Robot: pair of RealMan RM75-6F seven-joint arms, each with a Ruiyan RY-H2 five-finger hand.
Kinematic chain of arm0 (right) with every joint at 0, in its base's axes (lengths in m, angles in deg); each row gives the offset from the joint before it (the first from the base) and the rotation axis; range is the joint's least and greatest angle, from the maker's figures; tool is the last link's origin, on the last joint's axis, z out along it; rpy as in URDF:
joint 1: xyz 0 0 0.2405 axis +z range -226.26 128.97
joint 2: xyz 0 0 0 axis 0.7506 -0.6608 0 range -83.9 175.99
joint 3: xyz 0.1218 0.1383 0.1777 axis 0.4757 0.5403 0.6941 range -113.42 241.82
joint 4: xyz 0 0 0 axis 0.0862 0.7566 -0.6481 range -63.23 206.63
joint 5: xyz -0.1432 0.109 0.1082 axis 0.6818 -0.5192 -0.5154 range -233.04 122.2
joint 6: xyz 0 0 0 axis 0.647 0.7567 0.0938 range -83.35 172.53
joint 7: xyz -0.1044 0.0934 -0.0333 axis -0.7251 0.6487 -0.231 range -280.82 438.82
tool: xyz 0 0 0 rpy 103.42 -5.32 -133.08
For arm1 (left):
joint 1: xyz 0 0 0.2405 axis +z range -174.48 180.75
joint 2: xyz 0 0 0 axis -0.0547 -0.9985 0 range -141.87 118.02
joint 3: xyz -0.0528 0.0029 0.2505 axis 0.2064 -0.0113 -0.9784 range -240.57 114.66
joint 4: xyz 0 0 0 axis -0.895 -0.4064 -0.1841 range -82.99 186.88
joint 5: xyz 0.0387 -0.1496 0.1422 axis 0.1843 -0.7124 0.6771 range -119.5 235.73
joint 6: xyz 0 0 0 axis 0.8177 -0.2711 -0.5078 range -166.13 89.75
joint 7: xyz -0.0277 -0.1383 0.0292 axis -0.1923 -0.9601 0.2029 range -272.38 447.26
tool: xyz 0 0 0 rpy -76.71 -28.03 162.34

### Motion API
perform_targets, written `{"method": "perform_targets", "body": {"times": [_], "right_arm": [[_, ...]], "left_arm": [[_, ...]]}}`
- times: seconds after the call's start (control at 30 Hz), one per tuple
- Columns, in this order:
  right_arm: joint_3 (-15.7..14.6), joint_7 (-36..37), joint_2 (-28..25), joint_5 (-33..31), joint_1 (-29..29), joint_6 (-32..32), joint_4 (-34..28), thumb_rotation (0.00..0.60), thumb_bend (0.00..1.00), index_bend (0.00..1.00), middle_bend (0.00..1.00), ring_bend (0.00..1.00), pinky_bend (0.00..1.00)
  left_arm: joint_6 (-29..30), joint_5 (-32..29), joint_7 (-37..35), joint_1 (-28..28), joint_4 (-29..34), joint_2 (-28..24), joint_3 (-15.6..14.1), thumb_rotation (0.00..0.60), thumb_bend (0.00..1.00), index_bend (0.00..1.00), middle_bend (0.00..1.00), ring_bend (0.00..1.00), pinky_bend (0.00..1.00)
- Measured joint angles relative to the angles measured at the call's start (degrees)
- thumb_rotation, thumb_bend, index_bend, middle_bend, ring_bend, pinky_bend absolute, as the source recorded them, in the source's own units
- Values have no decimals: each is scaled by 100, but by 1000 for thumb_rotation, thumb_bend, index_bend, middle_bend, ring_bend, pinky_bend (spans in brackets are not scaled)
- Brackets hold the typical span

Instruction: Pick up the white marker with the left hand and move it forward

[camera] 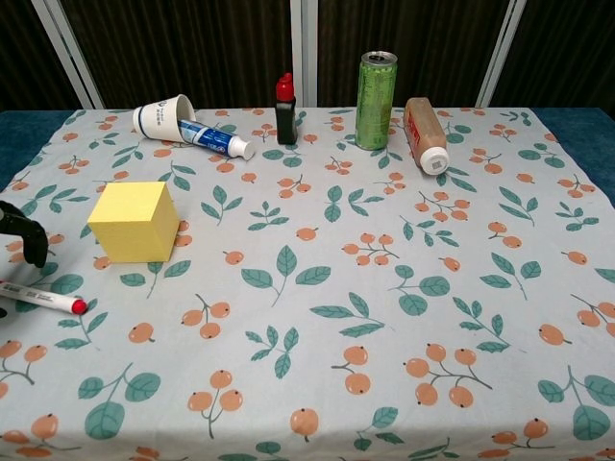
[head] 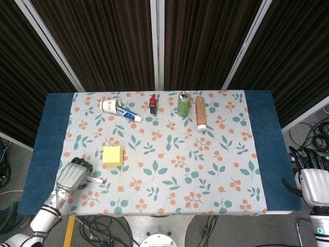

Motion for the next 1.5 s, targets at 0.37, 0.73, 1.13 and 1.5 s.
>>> {"method": "perform_targets", "body": {"times": [0.37, 0.73, 1.13, 1.5], "right_arm": [[-2, 102, 22, -43, -15, -17, 77, 600, 129, 74, 225, 27, 41], [-9, 169, 59, -49, -16, -37, 142, 600, 129, 74, 225, 27, 41], [-6, 230, 51, -70, -34, -32, 154, 600, 129, 74, 225, 27, 41], [-20, 300, 33, -58, -40, -48, 144, 600, 129, 74, 225, 27, 41]], "left_arm": [[-206, -542, 571, -66, 55, 140, 90, 600, 310, 526, 540, 318, 272], [-164, -671, 617, -40, 71, 135, 36, 600, 330, 555, 572, 349, 272], [-193, -741, 571, -72, -30, 202, 13, 600, 338, 564, 578, 356, 309], [-192, -751, 492, -94, -143, 248, -6, 600, 386, 612, 624, 398, 435]]}}
